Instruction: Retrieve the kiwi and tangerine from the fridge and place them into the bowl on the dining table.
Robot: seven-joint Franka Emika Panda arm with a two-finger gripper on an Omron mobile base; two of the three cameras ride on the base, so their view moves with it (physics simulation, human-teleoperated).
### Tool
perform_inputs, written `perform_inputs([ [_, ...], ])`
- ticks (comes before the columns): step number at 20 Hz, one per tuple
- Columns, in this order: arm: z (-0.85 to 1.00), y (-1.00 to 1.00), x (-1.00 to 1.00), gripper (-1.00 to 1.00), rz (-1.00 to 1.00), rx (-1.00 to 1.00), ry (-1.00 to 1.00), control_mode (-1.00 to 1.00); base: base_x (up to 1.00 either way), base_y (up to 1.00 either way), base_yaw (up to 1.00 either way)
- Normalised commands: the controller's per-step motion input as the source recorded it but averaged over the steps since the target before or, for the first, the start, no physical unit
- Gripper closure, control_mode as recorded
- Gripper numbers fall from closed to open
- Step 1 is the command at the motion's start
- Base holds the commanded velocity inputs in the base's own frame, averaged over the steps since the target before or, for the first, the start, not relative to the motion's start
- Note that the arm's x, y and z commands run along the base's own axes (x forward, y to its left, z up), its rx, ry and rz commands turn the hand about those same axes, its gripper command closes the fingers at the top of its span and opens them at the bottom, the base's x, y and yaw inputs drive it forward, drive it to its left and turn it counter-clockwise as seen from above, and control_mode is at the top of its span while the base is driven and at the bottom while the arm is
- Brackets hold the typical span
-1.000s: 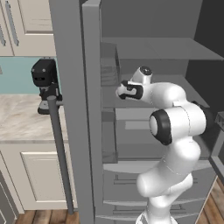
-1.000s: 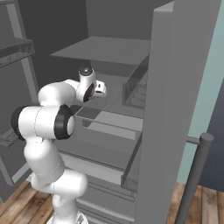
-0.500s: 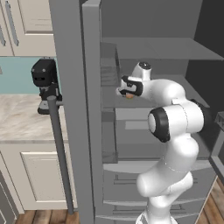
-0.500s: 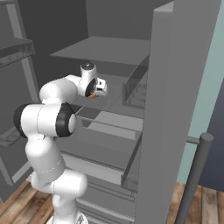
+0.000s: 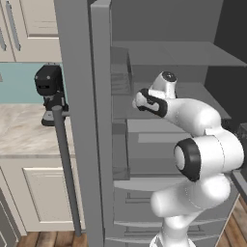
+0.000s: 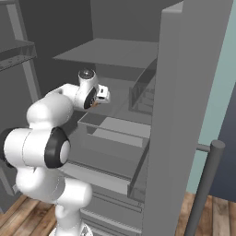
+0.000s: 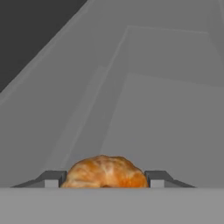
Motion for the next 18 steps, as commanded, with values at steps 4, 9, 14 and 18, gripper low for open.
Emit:
perform_inputs([
  [4, 0.11, -0.18, -1.00, 1.00, 0.00, 0.00, -0.16, -1.00, 0.00, 0.00, 0.00],
  [9, 0.80, -0.45, -1.00, 1.00, 0.01, 0.00, -0.13, -1.00, 0.00, 0.00, 0.00],
  [14, 1.00, -0.39, -1.00, 1.00, 0.01, -0.01, -0.02, -1.00, 0.00, 0.00, 0.00],
  [18, 1.00, -0.10, -1.00, 1.00, 0.01, -0.04, 0.06, -1.00, 0.00, 0.00, 0.00],
])
